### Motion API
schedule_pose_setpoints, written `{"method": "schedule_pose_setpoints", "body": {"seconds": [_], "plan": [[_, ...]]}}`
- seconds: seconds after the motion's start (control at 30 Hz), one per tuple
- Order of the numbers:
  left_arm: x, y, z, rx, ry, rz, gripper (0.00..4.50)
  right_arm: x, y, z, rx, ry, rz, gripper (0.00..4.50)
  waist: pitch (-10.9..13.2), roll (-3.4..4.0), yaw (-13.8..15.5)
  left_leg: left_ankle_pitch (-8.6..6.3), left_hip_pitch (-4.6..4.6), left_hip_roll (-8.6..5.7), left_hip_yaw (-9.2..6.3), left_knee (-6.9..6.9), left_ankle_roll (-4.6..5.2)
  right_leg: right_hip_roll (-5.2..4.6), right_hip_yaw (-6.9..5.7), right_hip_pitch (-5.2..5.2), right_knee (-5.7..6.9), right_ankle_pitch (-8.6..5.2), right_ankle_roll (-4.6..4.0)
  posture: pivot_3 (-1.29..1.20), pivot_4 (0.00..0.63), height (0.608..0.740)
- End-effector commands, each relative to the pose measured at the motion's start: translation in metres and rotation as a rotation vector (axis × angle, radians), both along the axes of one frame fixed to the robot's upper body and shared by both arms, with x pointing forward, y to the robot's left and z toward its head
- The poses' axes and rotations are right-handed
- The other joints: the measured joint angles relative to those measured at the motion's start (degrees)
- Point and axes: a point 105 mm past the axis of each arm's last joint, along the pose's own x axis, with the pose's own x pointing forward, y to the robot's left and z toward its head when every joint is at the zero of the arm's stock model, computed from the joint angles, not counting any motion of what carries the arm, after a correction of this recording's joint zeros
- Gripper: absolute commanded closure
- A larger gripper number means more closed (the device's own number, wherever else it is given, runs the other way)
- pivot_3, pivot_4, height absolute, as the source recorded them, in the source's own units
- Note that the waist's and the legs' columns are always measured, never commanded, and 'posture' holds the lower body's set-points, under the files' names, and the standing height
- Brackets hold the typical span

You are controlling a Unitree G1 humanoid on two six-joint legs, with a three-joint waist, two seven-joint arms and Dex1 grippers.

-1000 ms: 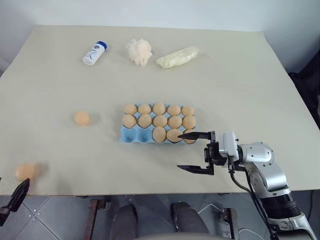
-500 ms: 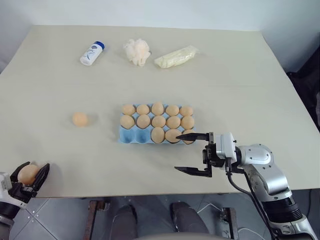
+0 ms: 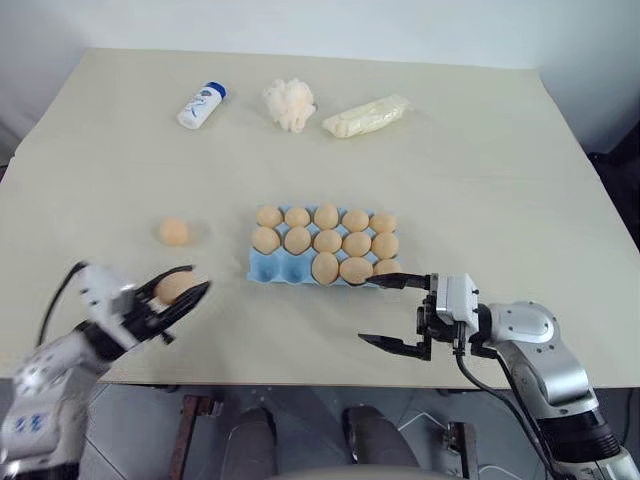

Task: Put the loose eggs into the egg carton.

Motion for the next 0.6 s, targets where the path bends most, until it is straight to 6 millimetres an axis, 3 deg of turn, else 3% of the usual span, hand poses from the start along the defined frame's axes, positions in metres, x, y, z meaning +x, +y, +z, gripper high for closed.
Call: {"method": "schedule_pose_setpoints", "body": {"seconds": [0.03,0.17,0.37,0.5,0.53,0.6], "plan": [[0.013,-0.028,-0.001,0.056,0.022,-0.152,2.64,-0.007,-0.009,0.011,-0.008,-0.048,-0.034,0.00,0.00,0.00,-0.49,0.00,0.01,0.00,0.00,0.07,0.00,0.00,0.02,-0.04,0.12,0.01,0.02,0.00,0.150,0.740],[0.030,-0.075,0.005,0.092,0.002,-0.371,2.64,-0.013,-0.021,0.009,-0.027,-0.057,-0.120,0.00,0.01,0.10,-0.08,-0.01,0.00,0.00,0.01,0.05,-0.02,0.05,0.02,-0.14,0.19,0.01,0.03,0.00,0.150,0.740],[0.043,-0.089,0.007,0.108,-0.027,-0.420,2.64,-0.017,-0.017,0.012,0.006,-0.077,-0.186,0.00,0.01,0.11,-0.90,-0.01,0.00,0.03,0.03,0.18,-0.02,0.07,0.11,-0.15,0.29,0.01,0.03,0.00,0.150,0.740],[0.047,-0.085,0.005,0.117,-0.029,-0.414,2.64,-0.021,-0.016,0.013,0.019,-0.082,-0.216,0.00,0.01,0.13,-0.80,-0.01,-0.02,0.03,0.01,0.36,-0.02,0.07,0.13,-0.10,0.35,0.01,0.04,0.00,0.150,0.740],[0.048,-0.083,0.006,0.114,-0.035,-0.405,2.01,-0.021,-0.016,0.014,0.020,-0.083,-0.222,0.00,0.01,0.13,-0.79,-0.01,-0.02,0.02,0.01,0.43,-0.01,0.06,0.13,-0.07,0.35,0.02,0.04,0.00,0.150,0.740],[0.050,-0.081,0.006,0.111,-0.040,-0.397,1.47,-0.021,-0.017,0.014,0.019,-0.084,-0.229,0.00,0.01,0.13,-0.61,-0.01,-0.04,0.02,0.01,0.49,0.00,0.06,0.13,-0.06,0.36,0.02,0.05,0.00,0.150,0.740]]}}
